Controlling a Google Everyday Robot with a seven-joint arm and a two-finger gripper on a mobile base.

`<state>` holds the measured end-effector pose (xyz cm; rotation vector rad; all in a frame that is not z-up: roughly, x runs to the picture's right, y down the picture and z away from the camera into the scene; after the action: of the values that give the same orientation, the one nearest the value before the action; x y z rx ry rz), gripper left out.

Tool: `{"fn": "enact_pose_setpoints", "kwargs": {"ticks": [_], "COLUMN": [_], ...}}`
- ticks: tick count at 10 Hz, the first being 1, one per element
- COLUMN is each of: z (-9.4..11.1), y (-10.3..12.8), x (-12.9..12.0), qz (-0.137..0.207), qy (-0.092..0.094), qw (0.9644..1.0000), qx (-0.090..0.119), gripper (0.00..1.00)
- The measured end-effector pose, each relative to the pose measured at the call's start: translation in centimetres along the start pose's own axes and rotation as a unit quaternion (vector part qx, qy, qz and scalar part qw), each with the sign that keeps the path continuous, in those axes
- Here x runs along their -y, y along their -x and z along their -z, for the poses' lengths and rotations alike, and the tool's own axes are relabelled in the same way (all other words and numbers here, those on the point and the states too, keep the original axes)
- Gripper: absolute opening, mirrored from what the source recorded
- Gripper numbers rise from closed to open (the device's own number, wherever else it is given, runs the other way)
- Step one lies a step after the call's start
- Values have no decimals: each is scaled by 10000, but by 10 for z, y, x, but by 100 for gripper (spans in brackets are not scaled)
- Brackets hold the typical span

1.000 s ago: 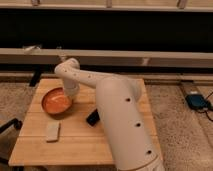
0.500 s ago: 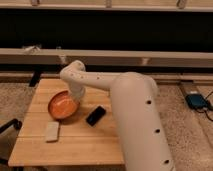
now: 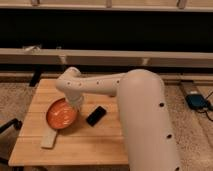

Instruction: Drag the ceramic bowl in a circle

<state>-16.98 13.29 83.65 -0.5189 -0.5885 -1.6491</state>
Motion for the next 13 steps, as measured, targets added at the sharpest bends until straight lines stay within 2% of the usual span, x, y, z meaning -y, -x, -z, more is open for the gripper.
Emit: {"fn": "enact_pose_setpoints", "kwargs": {"ticks": [2,3,6,9,11,13], "z": [12,16,29,29,29,23], "y": [8,5,-24,-65,-89,-103], "x": [34,49,76,56,39,10], "qz": [390,543,724,457,70,-520], "qy": [79,115,154,58,-89,-236], "qw": [9991,9983,9969,9986,9997,9983], "qx": [-108,-150,-264,-266,-232,-141], "gripper": [3,3,3,3,3,3]}}
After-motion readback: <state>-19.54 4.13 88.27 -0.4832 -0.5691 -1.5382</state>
